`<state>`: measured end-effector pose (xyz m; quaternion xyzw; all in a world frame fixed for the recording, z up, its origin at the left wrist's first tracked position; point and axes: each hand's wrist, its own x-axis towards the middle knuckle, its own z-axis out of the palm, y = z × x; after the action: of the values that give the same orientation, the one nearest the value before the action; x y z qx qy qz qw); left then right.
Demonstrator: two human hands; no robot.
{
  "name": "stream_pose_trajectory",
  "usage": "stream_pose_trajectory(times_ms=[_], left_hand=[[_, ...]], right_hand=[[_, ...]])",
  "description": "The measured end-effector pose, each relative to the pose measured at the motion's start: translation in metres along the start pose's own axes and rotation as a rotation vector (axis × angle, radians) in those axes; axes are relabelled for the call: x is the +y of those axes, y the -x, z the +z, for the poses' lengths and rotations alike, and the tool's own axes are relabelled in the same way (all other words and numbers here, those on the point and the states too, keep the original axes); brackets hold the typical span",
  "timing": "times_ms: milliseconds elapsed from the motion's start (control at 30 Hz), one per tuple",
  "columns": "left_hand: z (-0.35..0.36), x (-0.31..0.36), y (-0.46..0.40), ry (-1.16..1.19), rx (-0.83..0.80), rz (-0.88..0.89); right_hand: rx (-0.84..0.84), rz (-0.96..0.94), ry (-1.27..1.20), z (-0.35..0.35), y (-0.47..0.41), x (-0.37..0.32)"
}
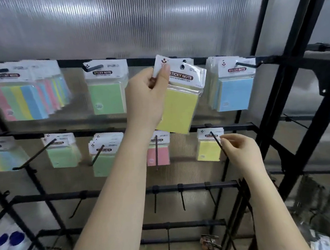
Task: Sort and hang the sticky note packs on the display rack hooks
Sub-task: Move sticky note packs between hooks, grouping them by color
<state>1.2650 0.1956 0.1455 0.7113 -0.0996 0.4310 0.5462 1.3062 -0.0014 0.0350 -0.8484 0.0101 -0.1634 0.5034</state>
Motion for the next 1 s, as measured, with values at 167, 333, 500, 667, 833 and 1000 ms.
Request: stream_pose_trajectory(times_ms=[167,333,500,667,833,1000], left_hand=[[0.017,-0.013,-0.013,0.026,0.01,0.051],[0.026,-0.02,-0.02,0.056,0.067,0.089],[0.028,-0.022,-0.02,0.035,0.106,0.127],[0.027,-0.024,-0.015,-0.028,0.125,0.151],[0.031,-0.035,-0.02,-0.056,0.13,0.1],[0.038,-0.048,-0.029,-0.07,0.135,0.034]], right_hand=[[0.03,-0.019,-0.043,0.0,-0.01,0.0],[0.037,0.001,-0.059,0.001,-0.017,0.005],[0.027,0.014,-0.046,0.003,-0.021,0.012],[0.034,0.029,-0.026,0.003,-0.03,0.018],[0.008,0.041,0.012,0.006,-0.036,0.024],[-0.017,0.085,0.042,0.011,-0.051,0.039]])
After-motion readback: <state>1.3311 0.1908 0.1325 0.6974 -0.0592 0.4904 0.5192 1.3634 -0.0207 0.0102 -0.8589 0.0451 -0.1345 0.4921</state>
